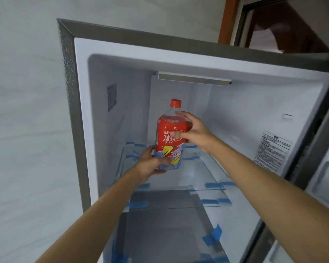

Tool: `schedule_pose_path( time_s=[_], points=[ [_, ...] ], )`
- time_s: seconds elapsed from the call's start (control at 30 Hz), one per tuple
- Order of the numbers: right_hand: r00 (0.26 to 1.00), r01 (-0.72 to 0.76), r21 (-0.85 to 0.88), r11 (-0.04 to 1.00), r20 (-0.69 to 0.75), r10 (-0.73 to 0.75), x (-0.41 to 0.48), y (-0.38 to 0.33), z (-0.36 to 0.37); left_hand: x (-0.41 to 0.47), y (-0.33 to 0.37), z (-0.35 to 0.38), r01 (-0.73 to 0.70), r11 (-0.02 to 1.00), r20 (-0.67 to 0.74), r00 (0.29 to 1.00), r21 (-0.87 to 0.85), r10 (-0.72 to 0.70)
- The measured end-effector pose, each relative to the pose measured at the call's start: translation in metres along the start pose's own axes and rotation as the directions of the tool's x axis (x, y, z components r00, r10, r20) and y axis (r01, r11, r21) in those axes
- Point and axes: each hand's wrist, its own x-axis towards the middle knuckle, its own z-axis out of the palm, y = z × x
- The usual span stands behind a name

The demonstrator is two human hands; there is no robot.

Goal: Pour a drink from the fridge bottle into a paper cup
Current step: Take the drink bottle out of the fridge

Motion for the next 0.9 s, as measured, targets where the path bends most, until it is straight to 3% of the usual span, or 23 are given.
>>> schedule_pose_path(
  time_s=[0.13,0.43,0.9],
  points=[
    [1.000,-0.006,0.007,1.000,0.004,0.006,-0.026,-0.012,-0.003,-0.023,0.004,0.006,0.031,0.999,0.072,0.997,-0.014,-0.030],
    [1.000,-0.005,0.025,1.000,-0.028,0.006,-0.099,-0.047,0.002,-0.099,0.012,0.019,0.086,0.991,0.091,0.993,-0.104,-0.077],
    [0.998,0.015,0.050,0.999,-0.055,-0.012,-0.216,-0.100,0.012,-0.215,0.006,0.029,0.210,0.837,0.128,0.977,-0.506,-0.167]
  ],
)
